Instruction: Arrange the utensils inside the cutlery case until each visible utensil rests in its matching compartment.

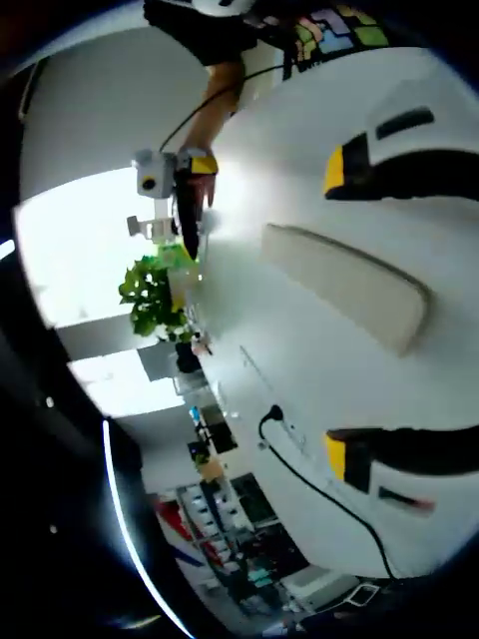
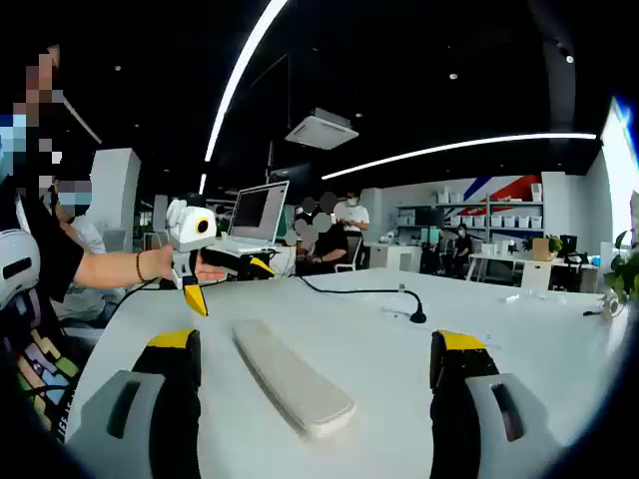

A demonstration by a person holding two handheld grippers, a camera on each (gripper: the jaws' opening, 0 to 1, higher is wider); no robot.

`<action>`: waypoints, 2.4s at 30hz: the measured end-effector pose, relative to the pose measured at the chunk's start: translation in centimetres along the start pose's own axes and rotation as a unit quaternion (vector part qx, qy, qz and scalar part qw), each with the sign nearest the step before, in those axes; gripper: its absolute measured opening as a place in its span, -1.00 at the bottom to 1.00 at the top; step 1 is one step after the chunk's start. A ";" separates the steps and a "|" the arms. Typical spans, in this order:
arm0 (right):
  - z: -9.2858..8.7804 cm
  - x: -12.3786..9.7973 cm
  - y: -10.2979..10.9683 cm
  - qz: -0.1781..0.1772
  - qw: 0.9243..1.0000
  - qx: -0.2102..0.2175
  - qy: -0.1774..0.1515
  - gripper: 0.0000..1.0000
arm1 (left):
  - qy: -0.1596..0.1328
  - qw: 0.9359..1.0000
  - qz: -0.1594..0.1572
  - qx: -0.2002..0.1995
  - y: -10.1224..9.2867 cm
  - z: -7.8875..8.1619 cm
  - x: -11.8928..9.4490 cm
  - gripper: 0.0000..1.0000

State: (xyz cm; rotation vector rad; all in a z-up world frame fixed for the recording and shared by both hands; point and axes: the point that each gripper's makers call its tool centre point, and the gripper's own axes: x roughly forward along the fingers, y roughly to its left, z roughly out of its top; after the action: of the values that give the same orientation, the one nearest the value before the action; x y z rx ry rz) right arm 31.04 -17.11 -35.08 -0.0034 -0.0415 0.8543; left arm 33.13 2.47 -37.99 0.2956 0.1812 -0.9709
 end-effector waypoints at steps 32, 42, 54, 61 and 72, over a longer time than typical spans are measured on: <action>4.9 -16.3 -3.8 -0.382 0.923 -0.016 -0.045 0.99 | -0.178 0.947 0.228 -0.137 0.2 4.7 -15.9 1.00; 5.9 -20.4 -1.9 -0.420 0.907 -0.007 -0.040 0.99 | -0.183 0.900 0.363 -0.158 -0.5 1.7 -21.6 1.00; 7.4 -22.9 -1.9 -0.448 0.893 -0.024 -0.045 0.99 | -0.178 0.888 0.393 -0.160 0.8 2.8 -23.6 1.00; 6.7 -22.9 -1.8 -0.447 0.893 -0.015 -0.041 0.99 | -0.163 0.886 0.408 -0.145 0.8 3.6 -23.9 1.00; 6.6 -21.9 -1.4 -0.432 0.899 0.002 -0.070 0.99 | -0.158 0.894 0.399 -0.127 0.7 3.4 -24.8 1.00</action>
State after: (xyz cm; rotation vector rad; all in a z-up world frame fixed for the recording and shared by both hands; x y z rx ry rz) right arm 17.53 -34.64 -29.18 0.0758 -0.1628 -0.0412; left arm 20.10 21.15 -27.70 -0.0456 -0.1146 -0.1582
